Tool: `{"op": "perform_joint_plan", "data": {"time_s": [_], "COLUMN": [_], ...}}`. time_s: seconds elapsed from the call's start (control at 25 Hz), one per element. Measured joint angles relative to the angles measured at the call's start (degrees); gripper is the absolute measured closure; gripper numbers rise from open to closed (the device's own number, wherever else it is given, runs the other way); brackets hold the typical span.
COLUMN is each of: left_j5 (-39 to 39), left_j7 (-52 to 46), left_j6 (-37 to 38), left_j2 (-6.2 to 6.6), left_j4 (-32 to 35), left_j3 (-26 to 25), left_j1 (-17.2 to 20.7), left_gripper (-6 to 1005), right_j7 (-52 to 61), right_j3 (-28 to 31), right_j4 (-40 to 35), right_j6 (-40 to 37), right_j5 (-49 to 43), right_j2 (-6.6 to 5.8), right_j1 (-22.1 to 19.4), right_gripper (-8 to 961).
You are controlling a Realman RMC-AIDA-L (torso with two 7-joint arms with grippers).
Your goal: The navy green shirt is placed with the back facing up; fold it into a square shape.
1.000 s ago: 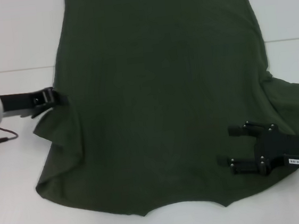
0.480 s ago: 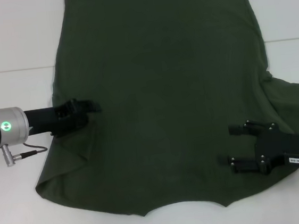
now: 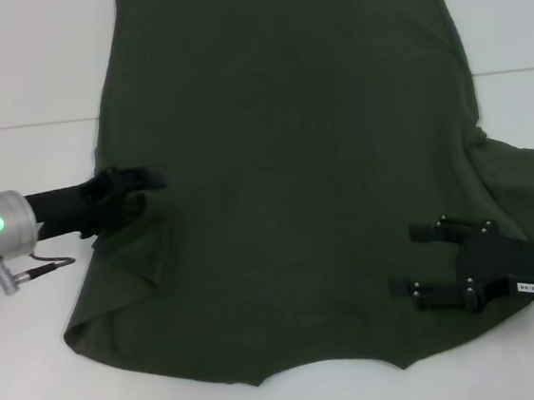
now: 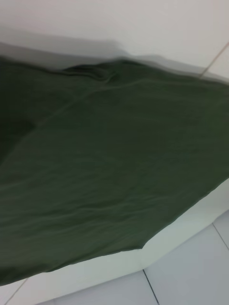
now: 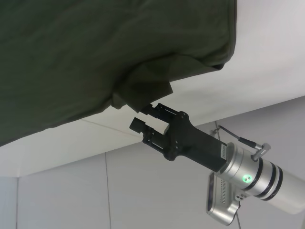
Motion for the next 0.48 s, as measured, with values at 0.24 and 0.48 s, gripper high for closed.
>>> {"op": "perform_joint_plan", "data": {"time_s": [0.24,0.48], "left_j5": [-5.25,-9.41], "left_j7": [0.92,2.07], "left_j6": [-2.05,-0.34], "left_j2": [-0.59,-1.00], "left_j4": [-4.58,-6.98], "left_j3": [0.14,0.38], "left_j1": [-2.12,-2.71], "left_gripper": [470,470], "right_j7": [-0.88,-1.38], "right_j3": [0.07,0.09], "right_j4": [0.33,0.99], "right_j6": [0.14,0.42], "right_j5": [0.00,0.00], "right_j2": [0.00,0.00], "right_j1": [-0.31,-0.32], "right_gripper": [56,56]}}
